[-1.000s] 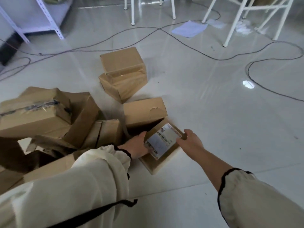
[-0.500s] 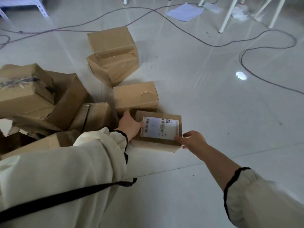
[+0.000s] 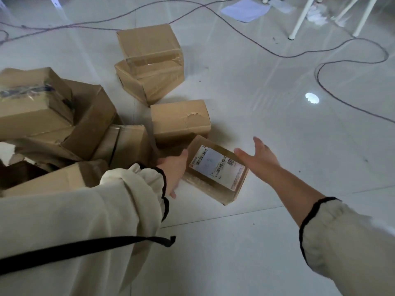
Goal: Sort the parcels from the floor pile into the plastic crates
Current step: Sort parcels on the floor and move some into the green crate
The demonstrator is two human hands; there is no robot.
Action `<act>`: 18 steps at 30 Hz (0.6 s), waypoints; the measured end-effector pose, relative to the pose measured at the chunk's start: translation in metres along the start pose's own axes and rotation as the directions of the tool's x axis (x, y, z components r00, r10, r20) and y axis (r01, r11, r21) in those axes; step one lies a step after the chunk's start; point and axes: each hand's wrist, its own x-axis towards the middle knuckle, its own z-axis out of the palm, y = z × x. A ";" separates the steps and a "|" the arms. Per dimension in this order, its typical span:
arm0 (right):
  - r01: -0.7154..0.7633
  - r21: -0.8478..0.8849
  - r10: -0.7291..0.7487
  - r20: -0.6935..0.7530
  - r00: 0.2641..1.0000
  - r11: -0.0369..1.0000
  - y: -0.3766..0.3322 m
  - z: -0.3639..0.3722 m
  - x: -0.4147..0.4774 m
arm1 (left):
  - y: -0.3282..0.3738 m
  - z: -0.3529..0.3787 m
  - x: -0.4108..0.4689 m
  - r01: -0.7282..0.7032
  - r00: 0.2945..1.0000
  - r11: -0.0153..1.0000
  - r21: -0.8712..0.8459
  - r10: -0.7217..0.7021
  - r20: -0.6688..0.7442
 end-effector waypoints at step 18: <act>0.088 -0.091 -0.030 0.505 0.862 0.992 -0.005 0.043 -0.018 | -0.006 -0.002 0.013 -0.276 0.960 0.920 0.276 0.277 0.037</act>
